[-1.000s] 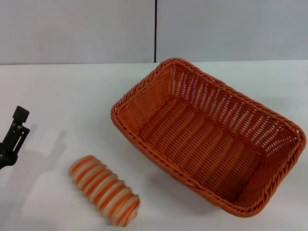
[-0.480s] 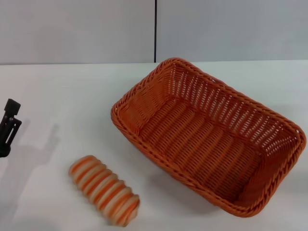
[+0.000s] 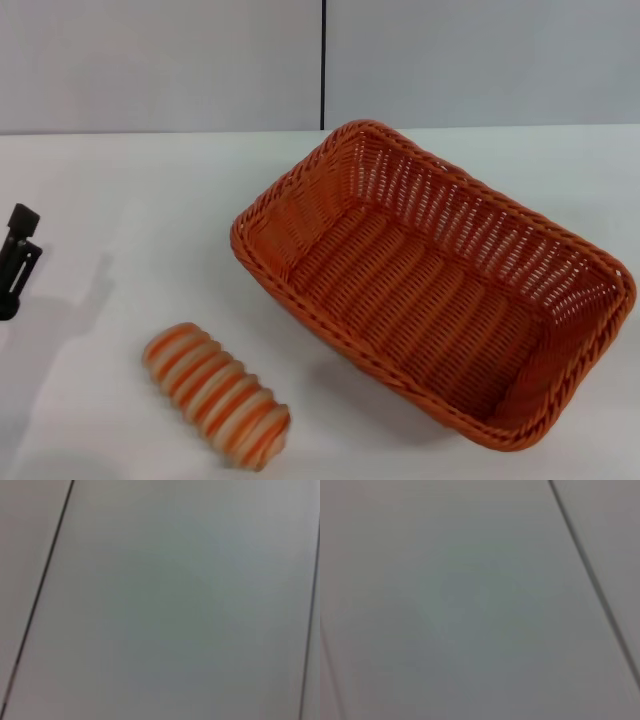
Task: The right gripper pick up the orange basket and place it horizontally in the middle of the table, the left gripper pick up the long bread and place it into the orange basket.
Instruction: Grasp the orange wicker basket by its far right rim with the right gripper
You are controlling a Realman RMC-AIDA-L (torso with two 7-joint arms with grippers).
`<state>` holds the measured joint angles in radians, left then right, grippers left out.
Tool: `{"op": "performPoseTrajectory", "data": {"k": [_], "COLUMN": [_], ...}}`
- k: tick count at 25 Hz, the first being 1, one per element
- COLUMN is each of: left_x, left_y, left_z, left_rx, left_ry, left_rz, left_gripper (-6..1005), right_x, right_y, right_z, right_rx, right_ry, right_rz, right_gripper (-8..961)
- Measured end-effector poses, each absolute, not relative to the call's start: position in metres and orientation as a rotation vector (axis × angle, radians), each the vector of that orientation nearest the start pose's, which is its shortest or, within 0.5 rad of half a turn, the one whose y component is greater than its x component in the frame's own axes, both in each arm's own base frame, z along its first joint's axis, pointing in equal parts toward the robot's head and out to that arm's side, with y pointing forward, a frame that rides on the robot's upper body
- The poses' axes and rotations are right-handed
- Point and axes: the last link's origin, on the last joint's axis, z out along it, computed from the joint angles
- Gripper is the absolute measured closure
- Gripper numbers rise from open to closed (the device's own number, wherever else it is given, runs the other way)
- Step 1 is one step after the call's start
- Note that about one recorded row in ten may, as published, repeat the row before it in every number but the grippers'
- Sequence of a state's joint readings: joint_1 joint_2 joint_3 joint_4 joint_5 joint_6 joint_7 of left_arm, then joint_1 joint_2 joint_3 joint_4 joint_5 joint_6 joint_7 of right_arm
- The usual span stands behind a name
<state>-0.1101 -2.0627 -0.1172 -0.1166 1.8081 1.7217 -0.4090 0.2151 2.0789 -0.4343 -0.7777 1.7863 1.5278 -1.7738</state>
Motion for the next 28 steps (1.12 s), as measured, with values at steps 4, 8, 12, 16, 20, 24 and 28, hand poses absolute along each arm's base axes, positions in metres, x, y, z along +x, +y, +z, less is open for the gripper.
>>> {"op": "performPoseTrajectory", "data": {"k": [4,8,12,16,20,24,28], "left_x": [-0.355,-0.355,-0.358,-0.361,-0.362,-0.363,-0.362], "left_y": [0.185,0.188,0.189,0.193,0.198,0.202,0.204], "left_z": [0.0,0.001,0.001,0.001,0.004,0.005,0.004], "left_rx": [-1.56,-1.568,-1.58,-1.582,-1.586,-1.579,-1.574], "left_ry": [-0.592,-0.589,-0.589,-0.598,-0.586,-0.587,-0.593], "left_rz": [-1.014,-1.005,-0.984,-0.959,-0.945,-0.94,-0.944], "left_gripper": [220,219,219,219,219,219,219], "right_x": [0.313,0.283,0.254,0.245,0.236,0.229,0.227], "right_y": [0.293,0.316,0.339,0.349,0.361,0.376,0.392], "right_z": [0.155,0.165,0.168,0.165,0.161,0.148,0.131], "right_rx": [-1.909,-2.06,-2.211,-2.3,-2.358,-2.404,-2.404], "right_ry": [0.769,0.954,1.137,1.261,1.4,1.508,1.549], "right_rz": [1.087,0.906,0.61,0.511,0.387,0.199,0.011], "right_gripper": [224,232,239,247,254,262,270]}}
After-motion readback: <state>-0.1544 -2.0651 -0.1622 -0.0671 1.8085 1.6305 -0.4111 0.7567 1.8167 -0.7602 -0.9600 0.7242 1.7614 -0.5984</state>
